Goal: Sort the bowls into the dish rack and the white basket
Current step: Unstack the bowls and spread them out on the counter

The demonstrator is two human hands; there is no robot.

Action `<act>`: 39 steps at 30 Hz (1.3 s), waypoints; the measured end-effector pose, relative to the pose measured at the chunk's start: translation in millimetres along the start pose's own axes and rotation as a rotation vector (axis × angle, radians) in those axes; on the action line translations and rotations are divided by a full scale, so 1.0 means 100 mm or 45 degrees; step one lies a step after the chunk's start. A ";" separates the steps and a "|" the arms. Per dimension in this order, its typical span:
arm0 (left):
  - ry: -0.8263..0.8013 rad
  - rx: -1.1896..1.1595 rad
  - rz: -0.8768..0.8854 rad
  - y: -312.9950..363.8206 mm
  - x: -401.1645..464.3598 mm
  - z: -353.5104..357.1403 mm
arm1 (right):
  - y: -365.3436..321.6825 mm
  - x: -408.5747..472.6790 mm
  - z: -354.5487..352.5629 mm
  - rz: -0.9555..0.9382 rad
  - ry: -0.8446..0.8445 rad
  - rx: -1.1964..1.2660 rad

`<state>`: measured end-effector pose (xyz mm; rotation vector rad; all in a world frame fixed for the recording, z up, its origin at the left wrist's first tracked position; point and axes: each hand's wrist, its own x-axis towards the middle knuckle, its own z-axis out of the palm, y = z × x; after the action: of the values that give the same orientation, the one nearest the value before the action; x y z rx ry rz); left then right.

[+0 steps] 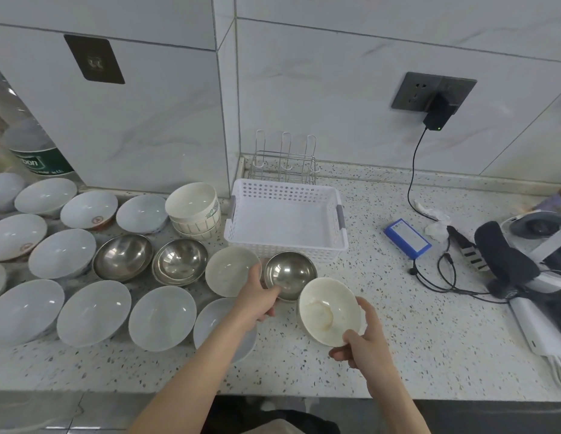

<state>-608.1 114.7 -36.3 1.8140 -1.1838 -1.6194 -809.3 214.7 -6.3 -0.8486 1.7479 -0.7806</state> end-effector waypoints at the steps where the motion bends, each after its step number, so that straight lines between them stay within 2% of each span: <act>1: -0.005 -0.029 -0.005 -0.01 -0.02 -0.02 | 0.01 -0.01 0.01 -0.013 -0.026 -0.047; 9: 0.104 -0.311 0.021 -0.13 -0.21 -0.27 | 0.10 -0.07 0.17 -0.056 -0.242 -0.349; 17: 0.190 -0.537 0.007 -0.22 -0.35 -0.38 | 0.09 -0.07 0.34 -0.110 -0.301 -0.449; 21: 0.188 -0.550 0.005 -0.26 -0.39 -0.40 | 0.11 -0.02 0.38 -0.116 -0.307 -0.499; 28: 0.243 -0.641 0.007 -0.31 -0.39 -0.45 | 0.09 0.00 0.45 -0.097 -0.331 -0.404; 39: 0.255 -0.607 0.022 -0.31 -0.39 -0.44 | 0.16 0.06 0.43 -0.077 -0.339 -0.403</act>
<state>-554.9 154.2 -28.2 1.6009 -0.6531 -1.5073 -772.5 213.2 -35.1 -1.1659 1.6332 -0.4093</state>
